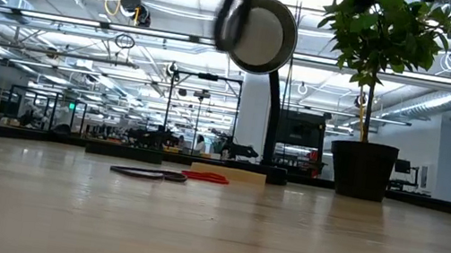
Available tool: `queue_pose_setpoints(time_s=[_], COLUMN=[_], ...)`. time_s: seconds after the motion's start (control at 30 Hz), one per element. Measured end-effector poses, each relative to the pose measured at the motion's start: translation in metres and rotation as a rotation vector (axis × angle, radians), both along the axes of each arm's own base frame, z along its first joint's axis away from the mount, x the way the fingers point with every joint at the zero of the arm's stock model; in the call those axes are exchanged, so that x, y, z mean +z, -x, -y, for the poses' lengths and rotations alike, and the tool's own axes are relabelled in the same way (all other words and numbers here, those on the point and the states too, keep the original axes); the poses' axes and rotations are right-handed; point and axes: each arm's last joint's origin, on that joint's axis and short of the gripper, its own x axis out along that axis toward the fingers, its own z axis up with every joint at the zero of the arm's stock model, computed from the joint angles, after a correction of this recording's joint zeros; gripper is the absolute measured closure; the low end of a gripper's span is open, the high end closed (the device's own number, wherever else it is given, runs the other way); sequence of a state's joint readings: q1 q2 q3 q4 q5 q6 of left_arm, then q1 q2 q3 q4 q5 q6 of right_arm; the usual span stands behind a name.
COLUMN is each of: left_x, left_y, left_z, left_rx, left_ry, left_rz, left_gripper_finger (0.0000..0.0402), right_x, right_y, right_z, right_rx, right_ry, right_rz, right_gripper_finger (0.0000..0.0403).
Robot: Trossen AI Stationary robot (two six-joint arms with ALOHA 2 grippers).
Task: Pick and place rubber bands into bin
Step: Put the black rubber band into the yellow bin
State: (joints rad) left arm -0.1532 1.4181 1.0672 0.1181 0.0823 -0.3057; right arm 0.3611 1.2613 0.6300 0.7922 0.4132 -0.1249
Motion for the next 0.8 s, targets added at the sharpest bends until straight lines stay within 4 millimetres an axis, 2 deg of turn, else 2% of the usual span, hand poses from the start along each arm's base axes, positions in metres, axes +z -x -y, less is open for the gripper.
queue_pose_setpoints(time_s=[0.2, 0.5, 0.8], left_x=[0.000, 0.000, 0.001], left_y=[0.000, 0.000, 0.000], left_z=[0.000, 0.000, 0.000], left_rx=[-0.001, -0.004, -0.003], left_ry=[-0.023, -0.038, -0.037], left_rz=[0.006, 0.010, 0.015], left_gripper_finger=[0.0390, 0.0390, 0.0391], right_x=[-0.014, -0.032, -0.027], right_y=[-0.020, -0.038, -0.054], right_z=[0.007, 0.014, 0.010], right_rx=[0.051, 0.060, 0.055], right_ry=[-0.030, -0.092, -0.065], right_rz=[0.053, 0.085, 0.099], right_gripper_finger=[0.0301, 0.0302, 0.0303])
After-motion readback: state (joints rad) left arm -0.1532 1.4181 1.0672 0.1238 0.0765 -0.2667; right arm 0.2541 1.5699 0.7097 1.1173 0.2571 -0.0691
